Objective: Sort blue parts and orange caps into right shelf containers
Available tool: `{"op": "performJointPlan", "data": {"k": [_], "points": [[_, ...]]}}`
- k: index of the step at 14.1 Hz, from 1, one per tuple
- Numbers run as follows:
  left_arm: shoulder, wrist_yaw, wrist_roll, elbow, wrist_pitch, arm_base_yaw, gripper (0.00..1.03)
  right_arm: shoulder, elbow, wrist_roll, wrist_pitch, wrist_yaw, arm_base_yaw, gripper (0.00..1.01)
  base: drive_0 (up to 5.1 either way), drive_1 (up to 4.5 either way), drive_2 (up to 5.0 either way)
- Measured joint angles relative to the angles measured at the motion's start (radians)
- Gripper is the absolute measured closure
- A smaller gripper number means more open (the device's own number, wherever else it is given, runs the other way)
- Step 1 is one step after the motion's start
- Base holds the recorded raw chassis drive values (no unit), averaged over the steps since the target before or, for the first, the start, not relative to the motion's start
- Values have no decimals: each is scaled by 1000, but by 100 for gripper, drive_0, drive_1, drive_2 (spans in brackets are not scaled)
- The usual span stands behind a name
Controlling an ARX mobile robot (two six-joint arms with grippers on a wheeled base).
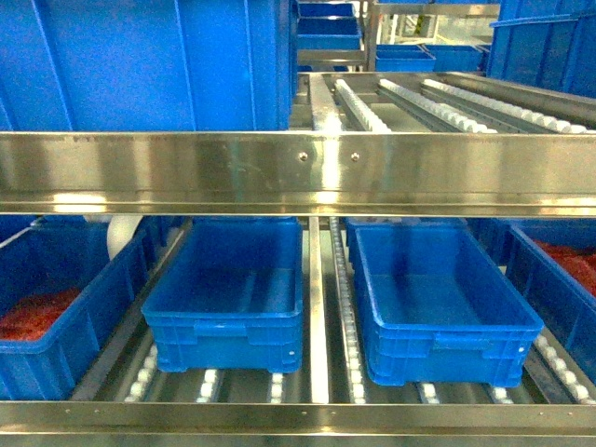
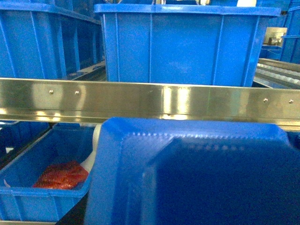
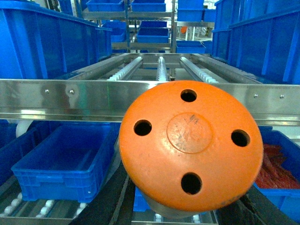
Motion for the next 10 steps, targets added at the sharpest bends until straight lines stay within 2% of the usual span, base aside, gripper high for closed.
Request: {"op": "performJointPlan", "data": {"k": [10], "points": [[0,7,0,0,3,0,59,0,0,0,-2,4,0,60,0,0,0]]}}
